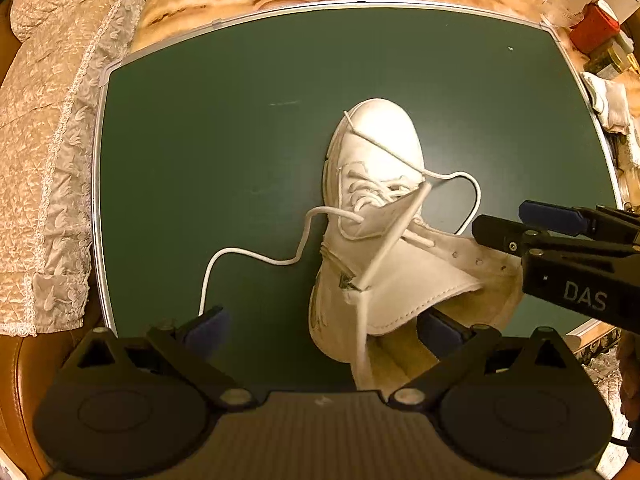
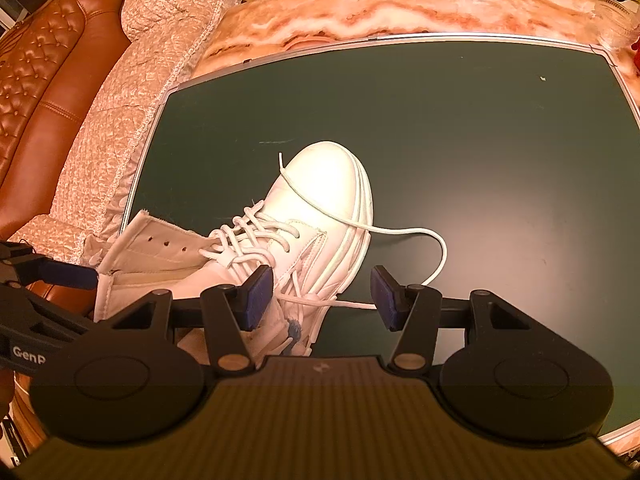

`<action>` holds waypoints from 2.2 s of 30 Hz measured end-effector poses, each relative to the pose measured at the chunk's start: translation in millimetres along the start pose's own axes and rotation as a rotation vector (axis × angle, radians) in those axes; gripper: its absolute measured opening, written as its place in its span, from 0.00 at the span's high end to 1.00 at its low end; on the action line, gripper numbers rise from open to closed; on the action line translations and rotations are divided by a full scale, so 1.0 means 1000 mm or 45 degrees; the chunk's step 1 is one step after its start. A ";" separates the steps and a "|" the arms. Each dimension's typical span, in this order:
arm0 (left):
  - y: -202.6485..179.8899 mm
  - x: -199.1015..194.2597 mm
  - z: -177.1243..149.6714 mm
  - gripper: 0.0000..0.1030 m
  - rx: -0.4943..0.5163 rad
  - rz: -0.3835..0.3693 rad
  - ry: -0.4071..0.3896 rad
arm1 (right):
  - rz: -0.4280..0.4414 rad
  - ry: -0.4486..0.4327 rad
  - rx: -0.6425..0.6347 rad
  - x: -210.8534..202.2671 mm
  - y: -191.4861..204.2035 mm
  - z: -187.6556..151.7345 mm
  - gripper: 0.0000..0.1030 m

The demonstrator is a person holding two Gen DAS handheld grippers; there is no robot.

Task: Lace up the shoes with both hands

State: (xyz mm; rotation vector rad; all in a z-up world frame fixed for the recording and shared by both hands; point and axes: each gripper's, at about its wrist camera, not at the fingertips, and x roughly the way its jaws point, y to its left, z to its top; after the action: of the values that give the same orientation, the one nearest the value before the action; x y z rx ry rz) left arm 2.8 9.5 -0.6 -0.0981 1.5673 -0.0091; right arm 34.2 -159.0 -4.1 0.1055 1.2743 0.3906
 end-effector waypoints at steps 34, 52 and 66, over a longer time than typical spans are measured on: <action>-0.010 0.018 -0.007 0.01 0.045 0.109 0.031 | 0.005 0.063 -0.015 -0.004 0.010 -0.008 0.41; -0.017 -0.038 -0.012 0.01 0.092 0.128 0.000 | -0.008 0.157 -0.043 -0.063 0.030 -0.030 0.41; -0.051 -0.004 0.000 0.01 0.257 0.341 -0.112 | 0.496 0.004 0.680 -0.045 -0.047 -0.044 0.42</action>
State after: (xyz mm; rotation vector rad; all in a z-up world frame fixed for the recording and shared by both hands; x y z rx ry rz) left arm 5.6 -40.8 7.3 0.2670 1.4727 0.0468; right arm -7.0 -224.2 9.8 0.8142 1.3351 0.3718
